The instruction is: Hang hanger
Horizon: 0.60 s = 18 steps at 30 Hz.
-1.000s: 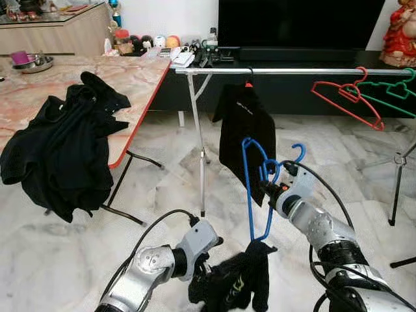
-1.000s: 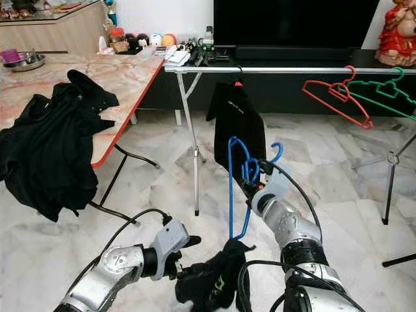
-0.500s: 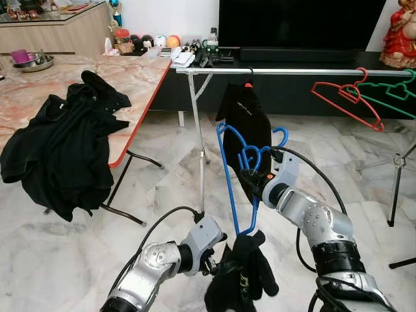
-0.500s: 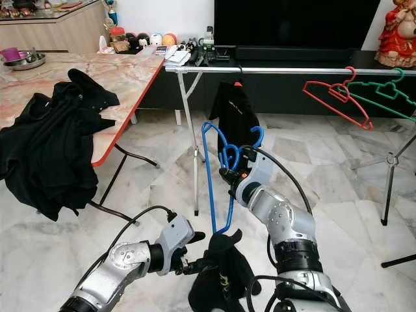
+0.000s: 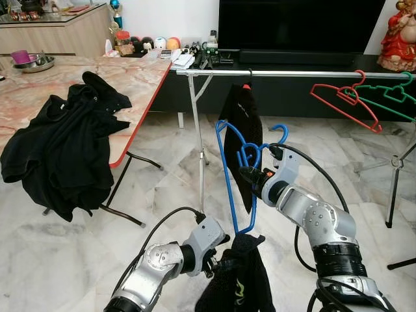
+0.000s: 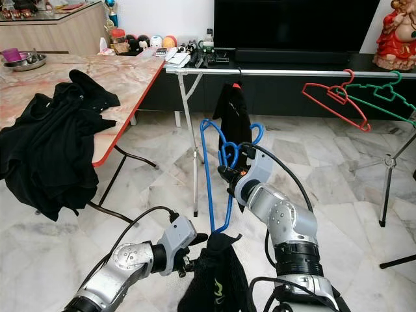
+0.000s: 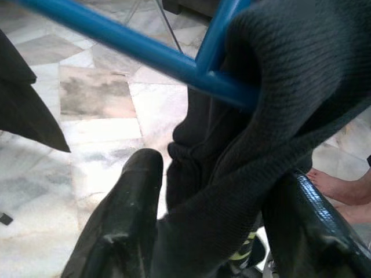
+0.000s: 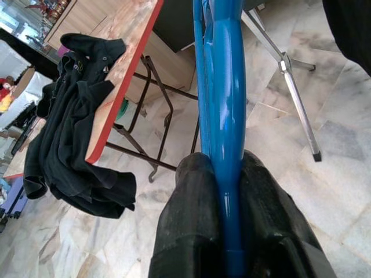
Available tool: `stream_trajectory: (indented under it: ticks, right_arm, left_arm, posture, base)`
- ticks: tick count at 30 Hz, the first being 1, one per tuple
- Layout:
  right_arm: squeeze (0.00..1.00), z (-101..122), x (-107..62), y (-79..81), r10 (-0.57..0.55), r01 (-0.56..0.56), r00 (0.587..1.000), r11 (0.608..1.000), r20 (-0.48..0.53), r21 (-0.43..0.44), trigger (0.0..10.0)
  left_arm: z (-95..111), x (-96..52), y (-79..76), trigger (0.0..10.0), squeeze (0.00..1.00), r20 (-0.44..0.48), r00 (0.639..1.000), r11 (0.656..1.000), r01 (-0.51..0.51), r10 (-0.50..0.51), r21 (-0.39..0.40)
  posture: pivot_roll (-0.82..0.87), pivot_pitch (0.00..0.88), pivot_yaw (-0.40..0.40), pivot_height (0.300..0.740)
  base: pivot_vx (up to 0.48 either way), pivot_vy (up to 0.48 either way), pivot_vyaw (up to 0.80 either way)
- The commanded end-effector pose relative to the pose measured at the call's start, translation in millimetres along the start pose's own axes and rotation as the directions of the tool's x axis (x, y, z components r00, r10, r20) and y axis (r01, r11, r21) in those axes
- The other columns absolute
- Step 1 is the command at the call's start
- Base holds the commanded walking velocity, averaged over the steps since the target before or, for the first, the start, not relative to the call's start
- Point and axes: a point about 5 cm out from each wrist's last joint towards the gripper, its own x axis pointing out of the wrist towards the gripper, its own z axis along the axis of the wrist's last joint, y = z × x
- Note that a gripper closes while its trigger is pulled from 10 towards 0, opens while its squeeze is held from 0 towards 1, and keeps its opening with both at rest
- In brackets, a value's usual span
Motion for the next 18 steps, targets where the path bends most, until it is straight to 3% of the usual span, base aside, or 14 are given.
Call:
stream_trajectory:
  ticks: [1,18]
  right_arm:
    - [0.00,7.0,-2.7,6.2,0.024,-0.024,0.999,1.000,0.029,0.005,10.0]
    - [0.00,9.0,-2.0,2.0,0.002,-0.003,0.999,1.000,0.047,0.020,10.0]
  left_arm:
    - [0.9,-0.7,3.1,0.0,0.00,-0.001,1.000,1.000,-0.002,0.002,0.011]
    - [-0.4,-3.6,3.9,0.0,0.00,0.008,1.000,1.000,0.003,-0.003,-0.002]
  posture:
    - [0.00,0.029,-0.023,0.740]
    - [0.01,0.042,-0.023,0.740]
  base:
    - [0.000,0.000,0.00]
    - [0.000,0.000,0.00]
